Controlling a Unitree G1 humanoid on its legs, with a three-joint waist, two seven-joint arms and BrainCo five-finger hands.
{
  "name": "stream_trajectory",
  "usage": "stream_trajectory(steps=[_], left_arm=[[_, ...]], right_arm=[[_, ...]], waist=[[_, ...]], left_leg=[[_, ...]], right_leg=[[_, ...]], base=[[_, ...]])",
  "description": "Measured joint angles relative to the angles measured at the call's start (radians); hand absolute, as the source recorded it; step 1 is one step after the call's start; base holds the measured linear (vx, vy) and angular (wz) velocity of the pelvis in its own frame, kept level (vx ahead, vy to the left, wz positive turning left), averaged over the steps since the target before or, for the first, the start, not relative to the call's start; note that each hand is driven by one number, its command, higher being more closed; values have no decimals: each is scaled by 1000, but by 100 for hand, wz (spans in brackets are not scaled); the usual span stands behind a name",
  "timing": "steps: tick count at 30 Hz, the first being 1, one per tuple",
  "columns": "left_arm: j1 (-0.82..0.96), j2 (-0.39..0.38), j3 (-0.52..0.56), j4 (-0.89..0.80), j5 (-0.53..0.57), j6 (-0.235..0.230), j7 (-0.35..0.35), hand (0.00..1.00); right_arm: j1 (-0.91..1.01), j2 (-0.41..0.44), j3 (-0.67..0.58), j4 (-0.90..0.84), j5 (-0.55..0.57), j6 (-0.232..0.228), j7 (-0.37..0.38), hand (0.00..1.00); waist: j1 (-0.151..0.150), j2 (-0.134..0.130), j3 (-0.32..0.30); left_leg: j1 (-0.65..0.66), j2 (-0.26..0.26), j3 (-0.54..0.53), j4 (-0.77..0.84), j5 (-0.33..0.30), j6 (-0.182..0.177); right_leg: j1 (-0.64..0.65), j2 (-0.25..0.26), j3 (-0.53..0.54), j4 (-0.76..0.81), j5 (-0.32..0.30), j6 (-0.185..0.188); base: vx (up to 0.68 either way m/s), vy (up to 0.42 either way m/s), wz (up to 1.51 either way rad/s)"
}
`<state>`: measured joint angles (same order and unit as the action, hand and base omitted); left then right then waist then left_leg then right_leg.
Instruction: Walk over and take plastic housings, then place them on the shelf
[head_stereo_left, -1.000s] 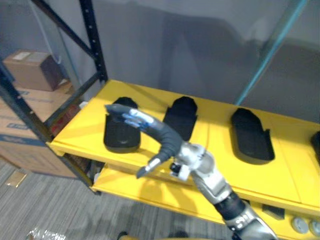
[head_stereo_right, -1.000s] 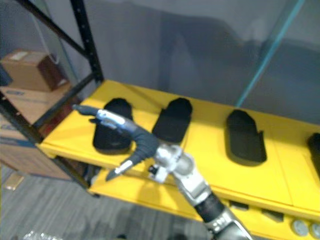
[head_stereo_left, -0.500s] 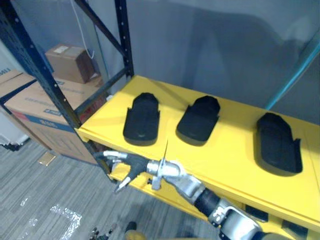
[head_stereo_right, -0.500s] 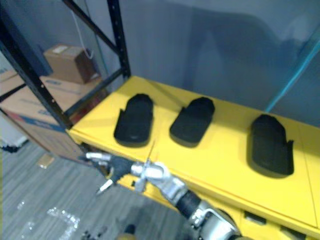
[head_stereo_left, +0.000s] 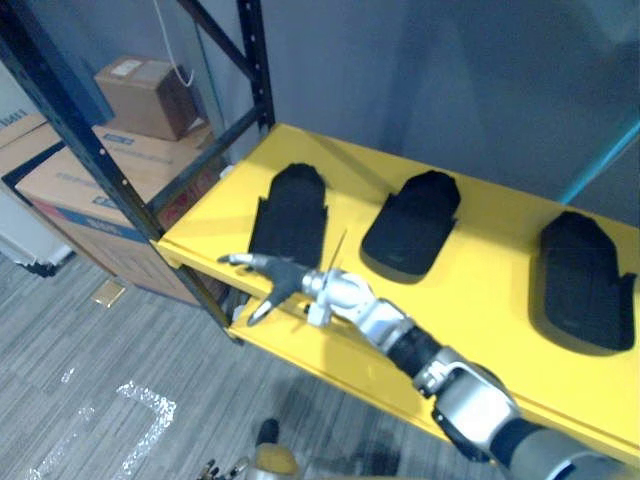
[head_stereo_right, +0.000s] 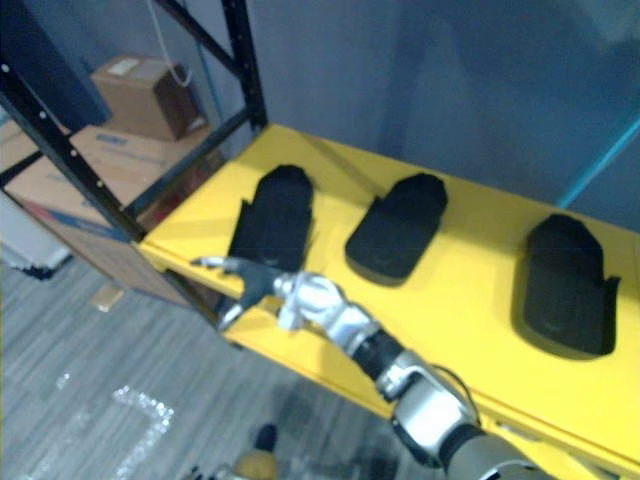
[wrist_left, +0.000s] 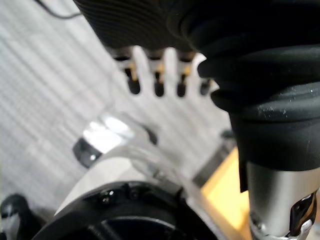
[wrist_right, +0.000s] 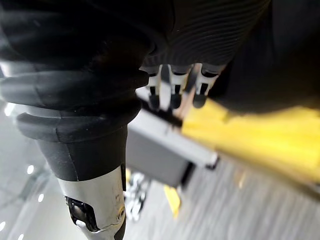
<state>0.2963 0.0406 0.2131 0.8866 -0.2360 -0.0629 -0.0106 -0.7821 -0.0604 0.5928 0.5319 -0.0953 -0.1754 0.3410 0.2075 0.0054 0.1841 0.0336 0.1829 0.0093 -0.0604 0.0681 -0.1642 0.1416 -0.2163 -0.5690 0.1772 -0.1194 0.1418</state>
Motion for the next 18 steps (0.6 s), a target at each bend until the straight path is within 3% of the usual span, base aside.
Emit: stream_trajectory(steps=[11,18], left_arm=[[-2,12,0,2,-2,20,-13,0],[-5,24,1,3,-3,21,-13,0]], right_arm=[[-11,-42,-2,-43,-21,45,33,0],[-13,-169,-53,-252,-60,44,75,0]], waist=[[-1,-7,6],[-7,-24,18]], left_leg=[[2,20,13,-3,0,0],[19,20,31,-18,8,-8]], right_leg=[[0,19,18,0,0,0],[-1,18,31,1,0,0]], base=[[-39,-21,-3],[0,-6,-4]])
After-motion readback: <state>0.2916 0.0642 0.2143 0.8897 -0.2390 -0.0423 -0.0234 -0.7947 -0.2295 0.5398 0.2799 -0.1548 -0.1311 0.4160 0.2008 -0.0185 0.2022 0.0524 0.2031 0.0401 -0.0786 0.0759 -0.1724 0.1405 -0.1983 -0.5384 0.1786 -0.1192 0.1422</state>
